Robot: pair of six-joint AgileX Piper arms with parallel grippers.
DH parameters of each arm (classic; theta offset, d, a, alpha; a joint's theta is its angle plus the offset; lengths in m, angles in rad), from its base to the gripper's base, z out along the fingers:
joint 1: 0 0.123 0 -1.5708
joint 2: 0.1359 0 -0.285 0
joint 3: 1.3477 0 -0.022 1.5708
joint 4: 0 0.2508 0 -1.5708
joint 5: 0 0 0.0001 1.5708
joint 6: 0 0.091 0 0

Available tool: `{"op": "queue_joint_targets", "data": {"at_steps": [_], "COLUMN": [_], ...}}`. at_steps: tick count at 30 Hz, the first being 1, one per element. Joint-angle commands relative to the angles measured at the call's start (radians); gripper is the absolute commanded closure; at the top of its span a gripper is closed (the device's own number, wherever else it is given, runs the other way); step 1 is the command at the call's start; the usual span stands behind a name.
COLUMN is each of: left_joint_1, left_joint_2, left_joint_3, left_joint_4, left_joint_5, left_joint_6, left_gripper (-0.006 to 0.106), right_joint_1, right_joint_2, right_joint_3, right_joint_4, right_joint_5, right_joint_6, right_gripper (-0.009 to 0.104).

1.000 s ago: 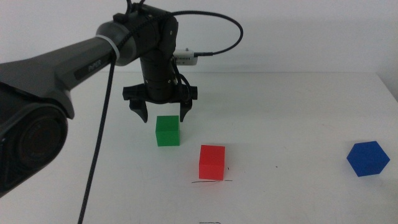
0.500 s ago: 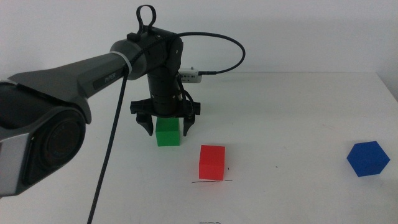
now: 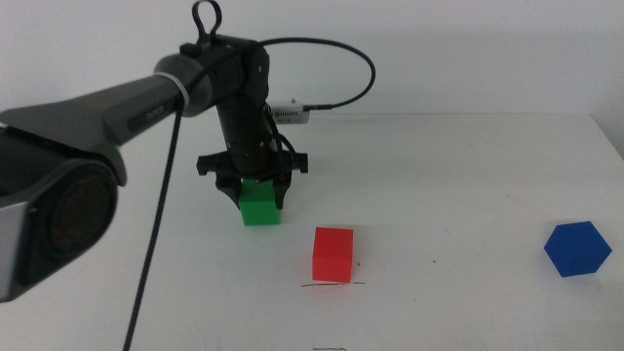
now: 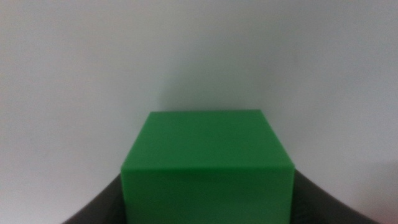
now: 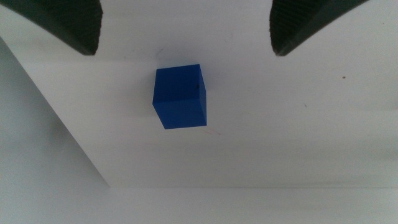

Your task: Stack red cubes first, then green, then blue cubes in a specific spot.

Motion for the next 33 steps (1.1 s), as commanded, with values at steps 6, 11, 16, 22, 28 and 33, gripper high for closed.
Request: {"op": "queue_joint_targets", "data": {"at_steps": [6,11,16,22,28,33], "left_joint_1": [-0.084,-0.207,-0.26,-0.284,-0.316,-0.32], "left_joint_2": [-0.312,-0.498,-0.521,-0.46,-0.373,-0.308], "left_joint_3": [0.111,0.301,0.311,0.255,0.164,0.112], "left_joint_4": [0.103,0.166,0.189,0.132,0.13,0.118], "left_joint_5": [0.097,0.064,0.047,0.049,0.059,0.075], "left_joint_6": [-0.105,-0.248,-0.323,-0.329,-0.329,-0.303], "left_gripper": [0.101,0.101,0.101,0.101,0.101,0.101], "right_joint_1": [-0.006,-0.006,-0.006,-0.006,-0.006,-0.006], "right_joint_2": [-0.016,-0.016,-0.016,-0.016,-0.016,-0.016], "right_joint_3": [-0.009,-0.009,-0.009,-0.009,-0.009,-0.009], "right_joint_4": [-0.008,-0.008,-0.008,-0.008,-0.008,-0.008], "right_joint_5": [-0.081,-0.081,-0.081,-0.081,-0.081,-0.08], "right_joint_6": [-0.004,-0.004,-0.004,-0.004,-0.004,-0.004], "right_gripper": [0.002,0.002,0.002,0.002,0.002,0.002]}}
